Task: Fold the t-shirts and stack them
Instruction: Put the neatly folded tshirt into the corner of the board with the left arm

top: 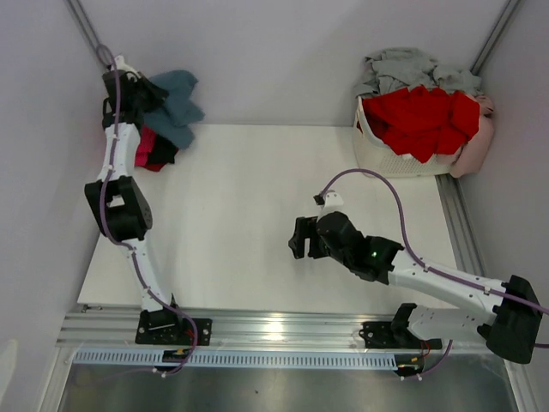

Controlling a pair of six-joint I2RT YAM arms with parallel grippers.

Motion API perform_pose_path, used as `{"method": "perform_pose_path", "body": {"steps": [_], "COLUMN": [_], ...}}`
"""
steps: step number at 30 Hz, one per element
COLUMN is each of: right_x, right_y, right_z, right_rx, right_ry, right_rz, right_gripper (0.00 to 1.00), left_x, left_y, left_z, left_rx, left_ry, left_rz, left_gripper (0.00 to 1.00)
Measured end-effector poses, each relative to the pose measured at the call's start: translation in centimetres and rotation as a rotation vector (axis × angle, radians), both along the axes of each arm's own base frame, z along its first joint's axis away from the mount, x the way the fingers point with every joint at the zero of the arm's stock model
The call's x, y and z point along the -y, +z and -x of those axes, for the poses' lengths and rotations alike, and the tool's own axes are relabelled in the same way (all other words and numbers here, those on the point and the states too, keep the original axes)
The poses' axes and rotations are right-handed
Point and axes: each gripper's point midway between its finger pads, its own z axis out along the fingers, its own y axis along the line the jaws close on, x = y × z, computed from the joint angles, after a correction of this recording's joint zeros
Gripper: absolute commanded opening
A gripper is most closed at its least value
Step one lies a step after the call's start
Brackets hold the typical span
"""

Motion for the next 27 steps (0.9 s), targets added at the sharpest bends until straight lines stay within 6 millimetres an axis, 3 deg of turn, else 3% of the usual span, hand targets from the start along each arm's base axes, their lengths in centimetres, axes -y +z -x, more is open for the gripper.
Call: {"method": "perform_pose_path", "body": {"steps": [2,6,8,10,13,16,21,24,27], "right_x": [-0.4,-1.3,-1.8,-2.4,-2.9,-3.1,-3.3,-3.4,-3.4], "right_y": [-0.3,-1.0,-1.5,-1.9,-2.2,-2.3,-2.6,-2.6,-2.2], "right_z": [0.3,0.4,0.5,0.6,0.9,0.9,0.8,0.8,0.7], "right_rx": [-0.009,-0.032,-0.044,-0.051,-0.056,-0.058,-0.059,-0.058,-0.050], "right_ry": [0.011,0.027,0.033,0.045,0.057,0.061,0.061,0.061,0.057], "right_rz": [0.011,0.045,0.065,0.082,0.092,0.095,0.097,0.095,0.087], "right_gripper": [0.80,0.79,0.79,0.78,0.78,0.77,0.77,0.77,0.77], "left_x": [-4.5,-10.8,-11.9,-11.8,-10.9,-10.4,-11.2,-12.5,-13.4], "left_y": [0.2,3.0,4.5,5.5,5.2,1.8,-7.7,-13.2,-15.6], "left_z": [-0.5,-0.8,-0.8,-0.9,-1.1,-1.0,-0.1,1.9,3.7], "left_rx": [0.032,0.157,0.215,0.256,0.262,0.181,-0.111,-0.304,-0.410], "left_ry": [0.113,0.246,0.260,0.242,0.217,0.215,0.282,0.352,0.390], "left_rz": [-0.012,-0.009,-0.016,-0.021,-0.021,0.001,0.064,0.092,0.103], "left_gripper": [0.00,0.00,0.00,0.00,0.01,0.00,0.00,0.01,0.01]}}
